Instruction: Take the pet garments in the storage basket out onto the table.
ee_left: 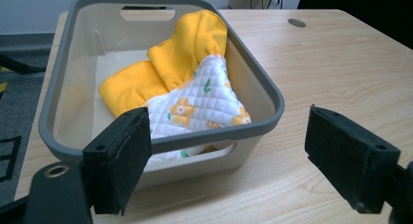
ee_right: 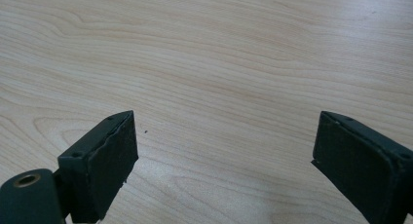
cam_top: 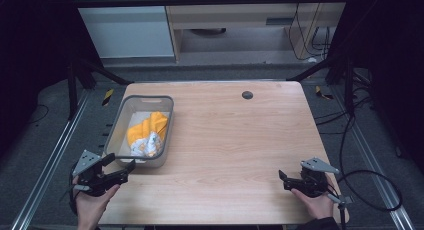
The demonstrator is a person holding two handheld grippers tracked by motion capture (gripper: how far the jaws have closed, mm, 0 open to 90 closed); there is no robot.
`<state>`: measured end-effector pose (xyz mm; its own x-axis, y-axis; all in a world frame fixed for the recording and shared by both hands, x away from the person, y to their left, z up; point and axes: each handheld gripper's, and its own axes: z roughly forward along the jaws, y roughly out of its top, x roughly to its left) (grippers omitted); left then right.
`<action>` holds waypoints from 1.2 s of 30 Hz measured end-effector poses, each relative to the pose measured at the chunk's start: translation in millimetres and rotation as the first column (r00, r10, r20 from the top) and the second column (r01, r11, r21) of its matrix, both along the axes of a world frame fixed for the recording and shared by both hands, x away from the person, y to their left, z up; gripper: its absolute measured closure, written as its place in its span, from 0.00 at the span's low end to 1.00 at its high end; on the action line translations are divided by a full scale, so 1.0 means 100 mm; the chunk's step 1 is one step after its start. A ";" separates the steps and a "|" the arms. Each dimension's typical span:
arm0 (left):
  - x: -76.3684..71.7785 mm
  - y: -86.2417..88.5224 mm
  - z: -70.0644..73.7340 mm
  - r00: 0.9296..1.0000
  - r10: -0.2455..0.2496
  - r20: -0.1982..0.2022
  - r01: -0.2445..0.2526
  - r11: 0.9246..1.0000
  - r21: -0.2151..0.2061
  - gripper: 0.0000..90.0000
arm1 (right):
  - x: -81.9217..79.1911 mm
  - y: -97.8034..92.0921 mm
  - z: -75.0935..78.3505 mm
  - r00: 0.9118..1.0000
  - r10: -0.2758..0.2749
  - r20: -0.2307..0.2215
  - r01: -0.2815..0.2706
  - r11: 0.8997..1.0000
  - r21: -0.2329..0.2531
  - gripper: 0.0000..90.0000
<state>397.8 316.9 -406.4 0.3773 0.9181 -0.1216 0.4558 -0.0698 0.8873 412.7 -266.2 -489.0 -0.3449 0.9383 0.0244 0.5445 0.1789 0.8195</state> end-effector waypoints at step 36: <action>0.51 -0.17 0.31 1.000 -0.021 -0.009 0.022 0.999 0.031 0.19 | 0.01 0.01 0.00 1.000 -0.006 -0.001 0.006 1.000 0.002 0.10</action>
<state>448.7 300.4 -375.3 0.3961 0.9132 -0.0960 0.4613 -0.1076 0.8807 413.8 -265.1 -488.9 -0.3395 0.9402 0.0264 0.5464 0.1743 0.8192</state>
